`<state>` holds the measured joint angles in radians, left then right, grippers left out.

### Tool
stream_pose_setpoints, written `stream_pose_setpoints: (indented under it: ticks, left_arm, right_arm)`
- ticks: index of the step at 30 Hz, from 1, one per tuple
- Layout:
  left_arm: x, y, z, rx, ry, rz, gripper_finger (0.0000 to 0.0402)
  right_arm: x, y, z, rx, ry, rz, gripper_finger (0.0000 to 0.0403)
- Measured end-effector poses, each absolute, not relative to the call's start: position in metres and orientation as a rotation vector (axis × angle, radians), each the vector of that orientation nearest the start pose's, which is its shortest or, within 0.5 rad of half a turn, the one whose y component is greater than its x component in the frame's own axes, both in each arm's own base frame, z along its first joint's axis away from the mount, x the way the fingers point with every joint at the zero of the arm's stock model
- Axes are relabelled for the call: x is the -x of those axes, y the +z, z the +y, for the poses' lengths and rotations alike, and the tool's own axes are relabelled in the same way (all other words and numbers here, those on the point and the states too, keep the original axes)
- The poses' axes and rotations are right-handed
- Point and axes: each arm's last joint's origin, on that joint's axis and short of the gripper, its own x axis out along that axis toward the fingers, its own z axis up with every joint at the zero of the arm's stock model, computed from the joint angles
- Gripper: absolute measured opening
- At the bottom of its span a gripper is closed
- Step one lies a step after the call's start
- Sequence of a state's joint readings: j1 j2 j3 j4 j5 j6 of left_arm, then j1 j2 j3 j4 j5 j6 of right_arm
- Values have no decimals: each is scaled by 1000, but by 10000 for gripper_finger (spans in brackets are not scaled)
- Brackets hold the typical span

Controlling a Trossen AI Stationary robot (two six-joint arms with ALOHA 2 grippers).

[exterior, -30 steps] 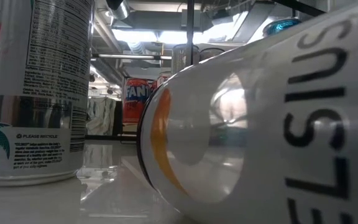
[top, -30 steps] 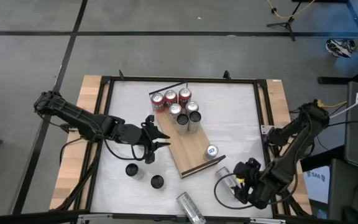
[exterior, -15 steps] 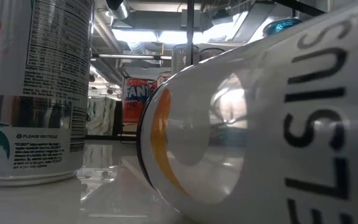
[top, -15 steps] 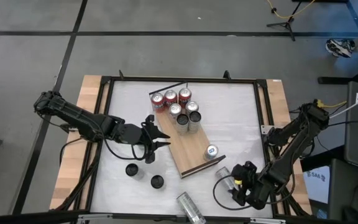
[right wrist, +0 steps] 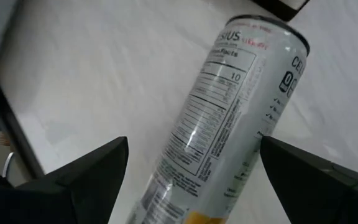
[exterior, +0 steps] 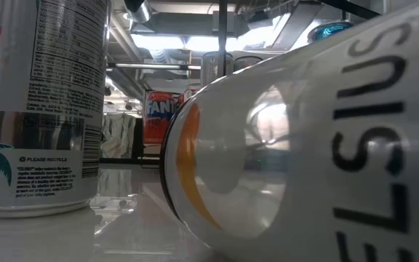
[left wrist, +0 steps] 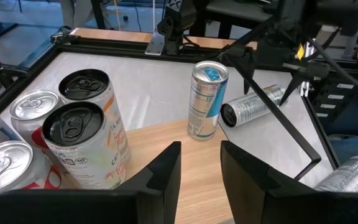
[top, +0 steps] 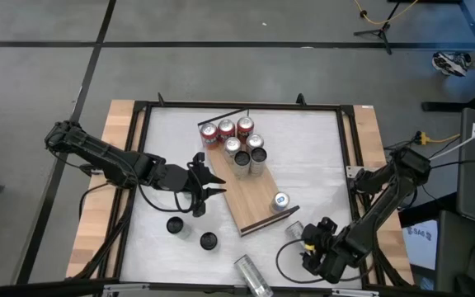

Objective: Place canned beverage on shelf
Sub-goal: Put the yellow soda can on the shelf

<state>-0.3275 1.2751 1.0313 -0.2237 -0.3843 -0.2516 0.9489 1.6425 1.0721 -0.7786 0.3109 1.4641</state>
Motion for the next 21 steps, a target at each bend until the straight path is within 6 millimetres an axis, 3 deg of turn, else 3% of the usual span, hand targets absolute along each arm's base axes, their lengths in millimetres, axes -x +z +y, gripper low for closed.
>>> stream_pose_setpoints:
  ticks: [13,21]
  left_arm:
    - [-268,313,-80,85,110,427,104]
    - [-268,313,-80,84,110,427,104]
  right_arm:
    - [-184,166,243,-441,-408,1224,363]
    - [-184,160,244,-455,-429,1258,362]
